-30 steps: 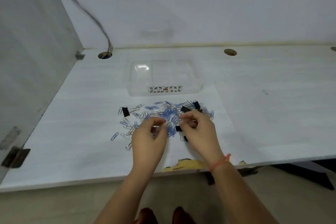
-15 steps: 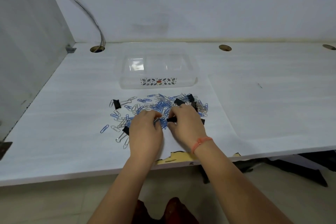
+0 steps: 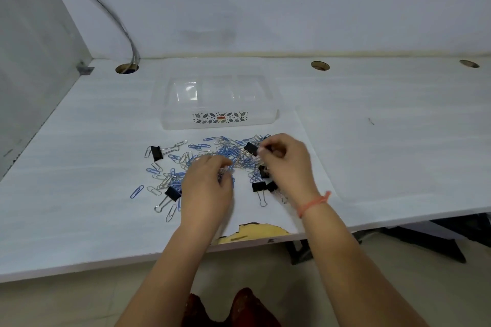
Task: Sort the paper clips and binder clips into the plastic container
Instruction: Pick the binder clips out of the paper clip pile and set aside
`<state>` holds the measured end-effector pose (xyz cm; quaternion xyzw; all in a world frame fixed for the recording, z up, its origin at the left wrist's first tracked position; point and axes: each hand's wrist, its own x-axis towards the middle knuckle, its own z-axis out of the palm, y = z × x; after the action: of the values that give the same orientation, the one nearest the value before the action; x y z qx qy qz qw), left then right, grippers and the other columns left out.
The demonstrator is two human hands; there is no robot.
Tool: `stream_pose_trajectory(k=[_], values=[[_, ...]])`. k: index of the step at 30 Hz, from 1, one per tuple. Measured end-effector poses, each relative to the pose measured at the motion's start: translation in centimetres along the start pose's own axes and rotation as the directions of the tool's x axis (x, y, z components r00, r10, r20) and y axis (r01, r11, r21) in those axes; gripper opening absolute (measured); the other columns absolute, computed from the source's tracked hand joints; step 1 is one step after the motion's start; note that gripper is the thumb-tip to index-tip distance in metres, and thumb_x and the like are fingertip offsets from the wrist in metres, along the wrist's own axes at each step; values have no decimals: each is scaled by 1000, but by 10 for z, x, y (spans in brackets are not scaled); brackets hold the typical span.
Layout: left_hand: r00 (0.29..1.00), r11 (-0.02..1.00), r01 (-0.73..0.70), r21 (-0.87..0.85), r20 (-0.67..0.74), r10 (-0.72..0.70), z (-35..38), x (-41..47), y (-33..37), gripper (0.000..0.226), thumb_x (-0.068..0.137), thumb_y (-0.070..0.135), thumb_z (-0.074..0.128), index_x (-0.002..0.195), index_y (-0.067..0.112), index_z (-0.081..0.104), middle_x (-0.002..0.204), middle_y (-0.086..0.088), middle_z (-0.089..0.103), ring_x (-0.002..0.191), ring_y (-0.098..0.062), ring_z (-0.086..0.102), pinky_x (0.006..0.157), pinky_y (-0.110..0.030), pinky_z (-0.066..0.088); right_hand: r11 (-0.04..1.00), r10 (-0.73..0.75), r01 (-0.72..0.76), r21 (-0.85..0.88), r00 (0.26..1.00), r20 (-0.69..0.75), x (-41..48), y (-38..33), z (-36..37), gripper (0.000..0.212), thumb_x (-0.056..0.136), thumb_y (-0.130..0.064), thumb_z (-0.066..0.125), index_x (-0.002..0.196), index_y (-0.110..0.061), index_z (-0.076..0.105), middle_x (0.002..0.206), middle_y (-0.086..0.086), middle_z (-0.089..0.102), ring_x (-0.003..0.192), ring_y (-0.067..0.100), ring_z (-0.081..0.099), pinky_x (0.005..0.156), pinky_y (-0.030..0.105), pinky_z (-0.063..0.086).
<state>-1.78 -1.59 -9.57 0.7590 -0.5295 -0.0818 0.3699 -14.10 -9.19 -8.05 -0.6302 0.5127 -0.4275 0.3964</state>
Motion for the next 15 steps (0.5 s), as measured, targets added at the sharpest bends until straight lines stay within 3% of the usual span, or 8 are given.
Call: stream_pose_trajectory(k=[2, 3, 5, 7, 9, 10, 15], values=[[997, 999, -37, 4, 71, 36, 4, 0, 9, 21, 87, 20, 58, 106, 18, 68, 103, 3, 66, 95, -14, 58, 75, -21, 34, 927, 192, -174, 333, 981, -22, 1, -1, -22, 20, 87, 4, 58, 77, -13, 62, 76, 5, 62, 65, 19, 64, 58, 23, 59], [993, 999, -44, 19, 107, 42, 8, 0, 14, 22, 87, 25, 58, 104, 18, 68, 102, 3, 66, 92, -14, 58, 74, -22, 35, 895, 247, -233, 382, 969, 12, 2, 2, -31, 22, 89, 6, 54, 78, -12, 60, 78, 9, 61, 64, 20, 64, 59, 24, 60], [986, 995, -36, 94, 167, 20, 18, 1, 24, 26, 84, 35, 58, 100, 17, 68, 98, 1, 65, 88, -17, 57, 69, -25, 35, 939, 258, -266, 216, 964, 65, 4, 10, -45, 27, 90, 7, 49, 77, -14, 60, 77, 6, 60, 64, 18, 61, 60, 24, 58], [979, 983, -20, 183, 204, -18, 28, 3, 33, 30, 81, 41, 60, 94, 15, 66, 95, -3, 64, 86, -21, 57, 66, -27, 35, 968, 171, -147, -205, 979, 108, 5, 18, -50, 21, 86, -1, 55, 79, -19, 63, 83, -1, 62, 78, 19, 60, 73, 28, 52], [975, 974, -3, 225, 219, -47, 35, 5, 40, 27, 81, 39, 60, 89, 13, 64, 94, -5, 62, 86, -23, 56, 65, -29, 35, 839, 133, -9, -543, 973, 190, 2, 22, -46, 14, 83, -12, 62, 94, -20, 66, 100, 0, 62, 93, 20, 59, 78, 24, 41], [973, 972, 4, 233, 223, -57, 37, 6, 42, 23, 82, 35, 61, 88, 13, 63, 93, -5, 62, 86, -23, 56, 65, -29, 36, 779, 140, 24, -627, 968, 210, -1, 25, -43, 21, 82, -15, 64, 103, -19, 64, 108, 3, 59, 98, 22, 58, 77, 21, 37], [968, 970, 100, 223, 206, -147, 26, 16, 32, 9, 82, 24, 64, 86, 16, 67, 88, -1, 68, 86, -20, 61, 66, -27, 39, 792, 109, 40, -609, 972, 206, -6, 26, -24, 28, 84, -18, 64, 112, -15, 59, 118, 9, 56, 105, 26, 57, 82, 23, 38]])
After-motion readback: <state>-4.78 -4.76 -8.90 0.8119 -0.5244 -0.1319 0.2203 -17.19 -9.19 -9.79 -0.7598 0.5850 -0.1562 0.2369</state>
